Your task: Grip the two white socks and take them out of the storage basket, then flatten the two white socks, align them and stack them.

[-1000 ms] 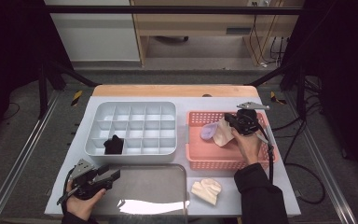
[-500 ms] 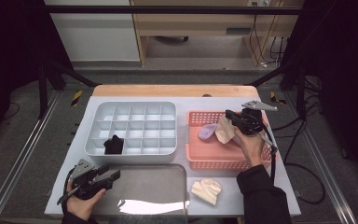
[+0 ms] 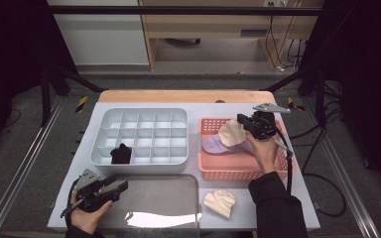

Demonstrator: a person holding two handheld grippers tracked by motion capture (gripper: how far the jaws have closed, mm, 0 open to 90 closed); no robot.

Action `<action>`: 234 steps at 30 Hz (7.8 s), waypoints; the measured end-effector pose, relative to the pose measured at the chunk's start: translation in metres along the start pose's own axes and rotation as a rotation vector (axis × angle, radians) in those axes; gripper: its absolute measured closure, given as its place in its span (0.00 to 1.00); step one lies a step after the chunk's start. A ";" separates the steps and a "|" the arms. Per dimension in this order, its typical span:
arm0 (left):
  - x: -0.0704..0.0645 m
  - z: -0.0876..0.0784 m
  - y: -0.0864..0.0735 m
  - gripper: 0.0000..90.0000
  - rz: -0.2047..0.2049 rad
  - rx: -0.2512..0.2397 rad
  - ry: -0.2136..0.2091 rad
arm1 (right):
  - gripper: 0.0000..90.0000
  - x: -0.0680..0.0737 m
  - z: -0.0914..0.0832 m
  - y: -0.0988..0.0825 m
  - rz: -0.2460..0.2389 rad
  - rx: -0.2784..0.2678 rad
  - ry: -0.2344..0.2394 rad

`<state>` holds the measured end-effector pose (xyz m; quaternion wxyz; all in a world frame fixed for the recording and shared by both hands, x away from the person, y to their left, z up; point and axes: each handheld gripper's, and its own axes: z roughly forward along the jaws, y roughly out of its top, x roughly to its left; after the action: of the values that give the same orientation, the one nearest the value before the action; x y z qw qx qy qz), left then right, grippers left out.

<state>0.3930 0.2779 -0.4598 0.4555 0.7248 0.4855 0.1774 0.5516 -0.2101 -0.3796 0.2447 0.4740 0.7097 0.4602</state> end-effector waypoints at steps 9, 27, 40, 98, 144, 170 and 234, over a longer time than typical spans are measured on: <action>0.000 0.000 0.000 0.45 -0.001 -0.001 -0.003 | 0.99 -0.013 0.030 -0.019 0.010 0.183 -0.130; 0.000 0.000 0.000 0.45 0.001 -0.001 -0.001 | 0.60 0.004 0.030 -0.022 -0.023 0.181 -0.078; 0.000 0.000 0.000 0.45 0.001 -0.002 -0.001 | 0.64 0.002 0.052 -0.034 -0.044 0.286 -0.151; -0.001 -0.002 0.001 0.45 -0.011 0.007 -0.007 | 0.96 0.057 -0.111 -0.027 -0.050 -0.094 0.151; 0.000 -0.001 0.001 0.45 -0.018 0.007 -0.015 | 0.96 0.055 -0.152 -0.132 -0.016 0.113 0.126; -0.005 -0.005 0.004 0.45 -0.025 -0.007 -0.029 | 0.72 0.047 -0.122 -0.146 -0.039 0.184 -0.026; -0.032 -0.005 0.014 0.45 -0.010 -0.053 -0.042 | 0.82 0.111 -0.090 -0.131 -0.113 0.200 0.128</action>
<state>0.3825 0.2513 -0.4398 0.4856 0.7136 0.4745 0.1728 0.3748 -0.1653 -0.4451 0.1761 0.4249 0.7917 0.4020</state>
